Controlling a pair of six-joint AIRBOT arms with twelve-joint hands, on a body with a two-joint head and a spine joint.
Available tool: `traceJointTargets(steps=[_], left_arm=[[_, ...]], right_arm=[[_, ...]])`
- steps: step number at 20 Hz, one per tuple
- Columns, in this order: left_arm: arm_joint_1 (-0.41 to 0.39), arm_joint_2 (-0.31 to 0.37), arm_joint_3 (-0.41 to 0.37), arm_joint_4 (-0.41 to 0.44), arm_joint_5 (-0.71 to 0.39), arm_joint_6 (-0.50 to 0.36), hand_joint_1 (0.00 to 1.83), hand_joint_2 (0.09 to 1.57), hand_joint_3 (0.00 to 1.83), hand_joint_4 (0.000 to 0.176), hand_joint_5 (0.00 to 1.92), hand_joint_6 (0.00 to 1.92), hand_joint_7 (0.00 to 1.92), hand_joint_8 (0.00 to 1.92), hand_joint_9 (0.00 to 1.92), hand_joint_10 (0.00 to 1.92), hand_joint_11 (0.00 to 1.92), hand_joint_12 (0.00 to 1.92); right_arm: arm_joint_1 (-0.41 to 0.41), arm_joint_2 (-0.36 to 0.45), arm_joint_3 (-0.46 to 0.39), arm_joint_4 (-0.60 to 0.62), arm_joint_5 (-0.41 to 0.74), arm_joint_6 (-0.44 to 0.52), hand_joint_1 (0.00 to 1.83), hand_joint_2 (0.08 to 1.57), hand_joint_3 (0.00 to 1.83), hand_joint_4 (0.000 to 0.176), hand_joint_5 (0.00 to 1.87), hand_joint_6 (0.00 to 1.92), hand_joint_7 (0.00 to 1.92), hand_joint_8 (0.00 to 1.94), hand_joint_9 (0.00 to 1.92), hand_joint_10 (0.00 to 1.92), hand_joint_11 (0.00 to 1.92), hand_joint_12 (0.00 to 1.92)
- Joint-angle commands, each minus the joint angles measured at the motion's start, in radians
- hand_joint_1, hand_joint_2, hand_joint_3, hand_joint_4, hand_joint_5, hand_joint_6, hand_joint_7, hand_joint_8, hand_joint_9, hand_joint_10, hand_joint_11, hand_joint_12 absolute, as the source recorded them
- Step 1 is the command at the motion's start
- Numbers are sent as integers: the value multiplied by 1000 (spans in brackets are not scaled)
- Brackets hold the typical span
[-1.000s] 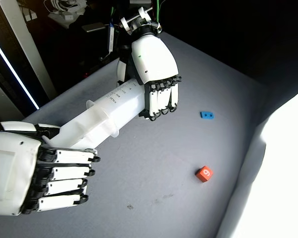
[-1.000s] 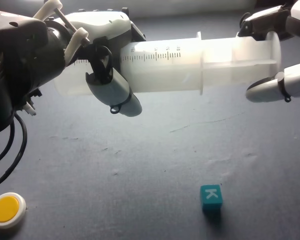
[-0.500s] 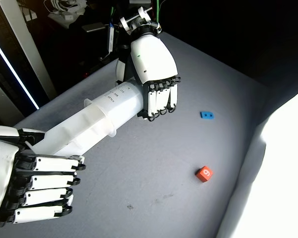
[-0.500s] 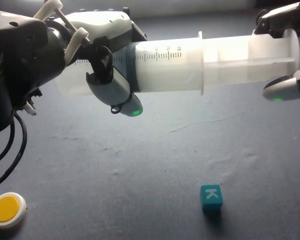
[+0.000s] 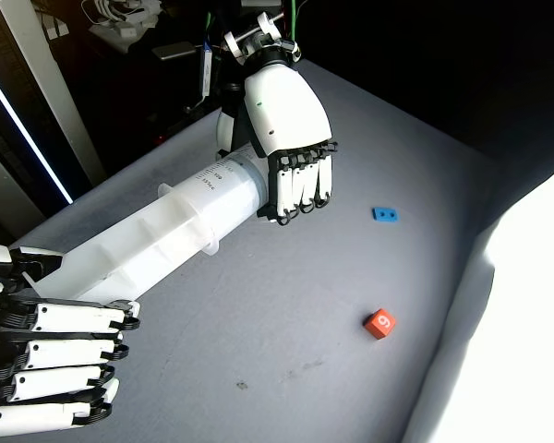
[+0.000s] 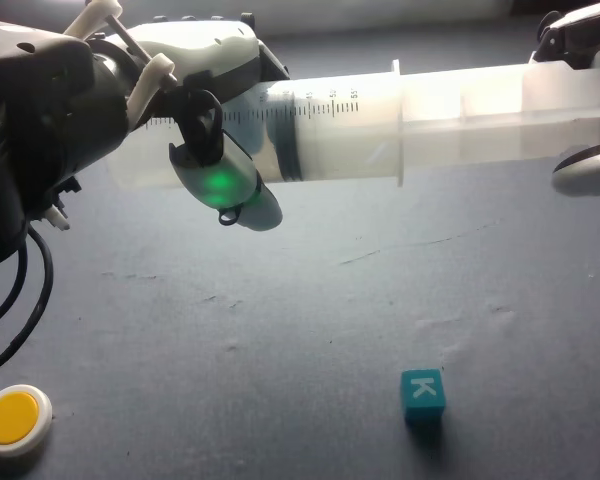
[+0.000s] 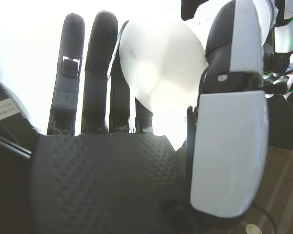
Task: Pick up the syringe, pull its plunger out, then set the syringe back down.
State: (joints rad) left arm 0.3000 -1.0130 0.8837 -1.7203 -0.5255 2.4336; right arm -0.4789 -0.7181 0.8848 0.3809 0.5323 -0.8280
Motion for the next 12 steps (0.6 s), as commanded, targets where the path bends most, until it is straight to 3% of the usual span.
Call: traceJointTargets(steps=[1, 6, 7, 8, 9, 10, 12], left_arm=[[-15, 15, 5, 58, -48, 15, 1206, 1189, 0, 0, 791, 1128, 889, 1318, 637, 1333, 471, 1733], [-18, 15, 5, 58, -51, 18, 1207, 1177, 0, 0, 822, 1099, 905, 1270, 686, 1196, 531, 1593], [-18, 15, 6, 58, -51, 18, 1322, 1185, 2, 0, 779, 1161, 895, 1207, 716, 1420, 542, 1549], [-19, 15, 6, 58, -51, 18, 1345, 1188, 1, 0, 769, 1183, 892, 1189, 720, 1471, 553, 1547], [-19, 15, 7, 58, -51, 18, 1232, 1176, 0, 0, 813, 1143, 911, 1218, 701, 1294, 548, 1560], [-19, 15, 7, 58, -51, 18, 1222, 1169, 0, 0, 837, 1064, 918, 1271, 690, 1282, 514, 1610], [-19, 14, 7, 58, -51, 18, 1341, 1199, 2, 0, 769, 1166, 857, 1271, 690, 1504, 483, 1604]], right_arm=[[5, 18, 8, 6, 111, -11, 1360, 1156, 0, 0, 882, 1065, 955, 1162, 739, 1282, 467, 981], [0, 10, 7, 1, 112, -11, 1361, 1153, 0, 0, 886, 1047, 955, 1170, 752, 1268, 461, 994], [0, 9, 7, 0, 113, -11, 1360, 1154, 0, 0, 894, 1033, 947, 1180, 746, 1275, 461, 995], [-1, 8, 7, 0, 115, -11, 1360, 1154, 0, 0, 896, 1032, 946, 1182, 744, 1277, 461, 995], [-2, 8, 8, -1, 116, -11, 1361, 1154, 0, 0, 892, 1033, 950, 1182, 745, 1276, 462, 995], [-3, 8, 8, -1, 121, -11, 1360, 1154, 0, 0, 894, 1034, 949, 1171, 742, 1286, 463, 995], [-4, 8, 9, -1, 135, -11, 1362, 1148, 0, 0, 904, 1031, 964, 1139, 753, 1270, 466, 980]])
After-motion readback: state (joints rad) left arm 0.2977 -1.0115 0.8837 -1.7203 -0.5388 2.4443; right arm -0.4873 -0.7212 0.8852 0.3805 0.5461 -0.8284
